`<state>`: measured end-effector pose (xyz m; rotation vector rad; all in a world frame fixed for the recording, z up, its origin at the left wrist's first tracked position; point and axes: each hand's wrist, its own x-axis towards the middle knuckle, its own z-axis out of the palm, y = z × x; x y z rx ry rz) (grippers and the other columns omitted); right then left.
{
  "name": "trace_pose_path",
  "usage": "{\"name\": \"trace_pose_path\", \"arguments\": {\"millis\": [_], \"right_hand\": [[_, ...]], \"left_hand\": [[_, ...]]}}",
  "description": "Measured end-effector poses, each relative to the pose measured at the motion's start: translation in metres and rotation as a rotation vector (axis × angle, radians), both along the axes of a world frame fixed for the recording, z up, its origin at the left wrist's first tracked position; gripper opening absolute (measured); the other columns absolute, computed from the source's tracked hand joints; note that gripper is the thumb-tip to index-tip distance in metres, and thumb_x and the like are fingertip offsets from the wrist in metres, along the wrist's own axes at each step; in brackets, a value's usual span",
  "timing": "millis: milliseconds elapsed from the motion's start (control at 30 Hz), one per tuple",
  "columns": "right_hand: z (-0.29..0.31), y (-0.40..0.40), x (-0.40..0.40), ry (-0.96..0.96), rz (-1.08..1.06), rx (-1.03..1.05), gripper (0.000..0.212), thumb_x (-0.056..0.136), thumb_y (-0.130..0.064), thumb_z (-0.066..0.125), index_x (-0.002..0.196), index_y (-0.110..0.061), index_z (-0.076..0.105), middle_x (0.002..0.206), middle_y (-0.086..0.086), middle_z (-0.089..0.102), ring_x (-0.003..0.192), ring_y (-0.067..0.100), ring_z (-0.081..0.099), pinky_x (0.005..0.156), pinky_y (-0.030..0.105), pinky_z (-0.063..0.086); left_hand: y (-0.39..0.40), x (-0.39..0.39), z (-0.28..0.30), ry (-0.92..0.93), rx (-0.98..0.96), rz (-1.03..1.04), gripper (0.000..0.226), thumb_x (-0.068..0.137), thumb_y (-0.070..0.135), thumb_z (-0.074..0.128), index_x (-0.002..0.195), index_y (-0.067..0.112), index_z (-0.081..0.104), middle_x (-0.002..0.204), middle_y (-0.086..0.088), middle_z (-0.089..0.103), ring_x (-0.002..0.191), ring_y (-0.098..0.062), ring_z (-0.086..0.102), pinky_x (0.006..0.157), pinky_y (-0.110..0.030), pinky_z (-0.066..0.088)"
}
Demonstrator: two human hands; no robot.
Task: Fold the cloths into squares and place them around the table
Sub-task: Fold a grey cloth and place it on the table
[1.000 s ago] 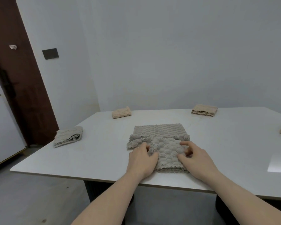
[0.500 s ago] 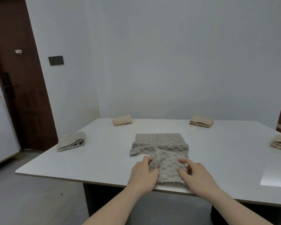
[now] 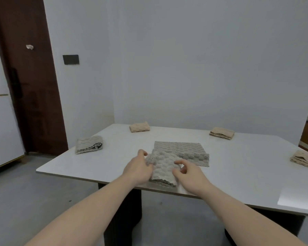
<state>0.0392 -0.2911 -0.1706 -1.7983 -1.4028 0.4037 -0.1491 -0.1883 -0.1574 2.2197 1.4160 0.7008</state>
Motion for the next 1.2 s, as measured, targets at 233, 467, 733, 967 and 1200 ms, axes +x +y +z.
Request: {"name": "trace_pose_path", "arguments": {"millis": [233,467,733,967,1200], "right_hand": [[0.001,0.049,-0.088,-0.153,0.084,-0.099,0.062,0.091,-0.054,0.049,0.148,-0.03,0.043,0.128,-0.008,0.064,0.123,0.019,0.058,0.106,0.035,0.043],[-0.01,0.059,-0.112,-0.312,0.151,-0.153,0.057,0.087,-0.057,0.052,0.138,-0.031,0.049,0.121,-0.012,0.068,0.122,0.019,0.057,0.107,0.039,0.04],[-0.009,0.057,-0.031,-0.334,-0.052,-0.058,0.046,0.09,-0.04,0.058,0.136,-0.035,0.055,0.126,-0.012,0.061,0.121,0.014,0.054,0.105,0.034,0.042],[-0.013,0.042,0.067,-0.472,-0.213,-0.233,0.061,0.091,-0.04,0.055,0.149,-0.035,0.038,0.153,-0.003,0.041,0.136,0.026,0.04,0.109,0.04,0.039],[-0.043,0.028,0.114,-0.529,-0.191,-0.287,0.065,0.093,-0.069,0.037,0.151,-0.041,0.035,0.155,-0.013,0.034,0.143,0.02,0.03,0.119,0.04,0.024]], "left_hand": [[0.043,-0.071,0.019,-0.024,-0.014,0.109,0.057,0.096,0.028,0.058,0.146,0.018,0.033,0.117,-0.002,0.062,0.103,-0.025,0.063,0.09,-0.037,0.052],[0.057,-0.106,0.011,-0.048,0.032,0.084,0.058,0.09,0.021,0.065,0.144,0.024,0.045,0.149,-0.001,0.051,0.127,-0.021,0.054,0.101,-0.033,0.046],[0.037,-0.066,-0.003,0.116,0.17,-0.194,0.053,0.096,0.042,0.058,0.147,0.029,0.052,0.163,0.002,0.037,0.151,-0.014,0.032,0.123,-0.029,0.022],[0.06,-0.035,-0.038,0.435,0.03,-0.188,0.065,0.104,0.058,0.029,0.163,0.036,0.011,0.172,0.006,0.005,0.159,-0.02,0.003,0.128,-0.045,0.002],[0.092,-0.027,-0.052,0.482,0.087,-0.065,0.063,0.104,0.059,0.026,0.163,0.04,0.013,0.171,0.013,0.006,0.158,-0.014,0.004,0.128,-0.041,0.001]]}}
